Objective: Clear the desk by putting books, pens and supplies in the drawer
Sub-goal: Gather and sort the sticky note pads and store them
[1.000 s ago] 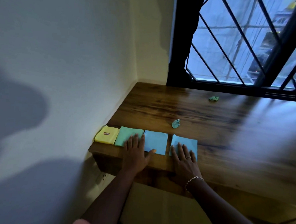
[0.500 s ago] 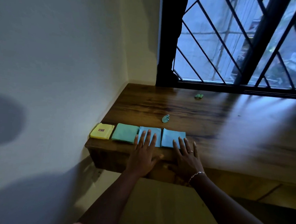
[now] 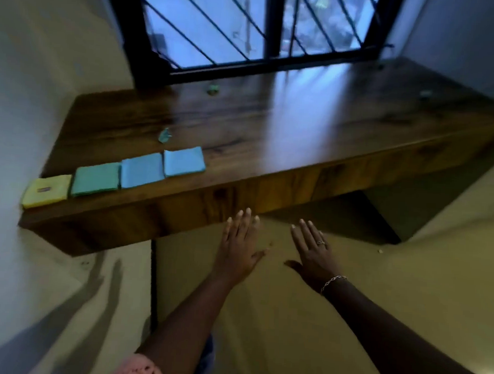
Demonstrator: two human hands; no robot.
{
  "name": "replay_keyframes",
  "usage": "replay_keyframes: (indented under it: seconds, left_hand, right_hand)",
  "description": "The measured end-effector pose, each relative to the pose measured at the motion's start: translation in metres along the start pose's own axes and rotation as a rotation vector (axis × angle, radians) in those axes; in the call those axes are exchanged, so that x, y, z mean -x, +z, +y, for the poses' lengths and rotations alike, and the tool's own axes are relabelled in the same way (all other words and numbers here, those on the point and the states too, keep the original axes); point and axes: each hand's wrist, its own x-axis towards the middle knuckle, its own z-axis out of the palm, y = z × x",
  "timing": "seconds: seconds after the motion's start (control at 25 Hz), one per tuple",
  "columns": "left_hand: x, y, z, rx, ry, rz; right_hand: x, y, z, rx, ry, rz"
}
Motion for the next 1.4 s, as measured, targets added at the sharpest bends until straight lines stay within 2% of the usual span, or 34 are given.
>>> replay_keyframes:
  seconds: [0.12,0.28,0.44,0.56,0.72,0.88,1.0,1.2,1.4]
  left_hand:
    - [0.002,0.025,0.053,-0.057,0.157,-0.138]
    - [0.011,0.064,0.158,-0.110,0.372,-0.317]
    - [0.039,0.106,0.303,-0.179,0.589,-0.413]
    - [0.086,0.131,0.423,-0.119,0.808,-0.438]
    - [0.151,0.164,0.569,-0.174,1.058,-0.528]
    - [0.188,0.182,0.666,-0.256,1.239,-0.562]
    - [0.195,0.195,0.721,-0.378,1.343,-0.605]
    - [0.186,0.223,0.800,-0.519,1.358,-0.703]
    - [0.174,0.311,0.866,-0.597,1.327,-0.812]
  right_hand:
    - [0.063,0.024,0.058,-0.048,0.094,-0.067]
    - [0.180,0.061,0.142,-0.167,0.323,-0.105]
    - [0.327,0.101,0.222,-0.282,0.598,-0.156]
    - [0.453,0.129,0.271,-0.350,0.783,-0.203]
    - [0.628,0.172,0.310,-0.510,1.174,-0.226]
    - [0.745,0.201,0.315,-0.646,1.485,-0.298]
    - [0.784,0.225,0.315,-0.755,1.601,-0.336]
    - [0.801,0.249,0.335,-0.929,1.705,-0.341]
    - [0.800,0.317,0.382,-1.088,1.798,-0.328]
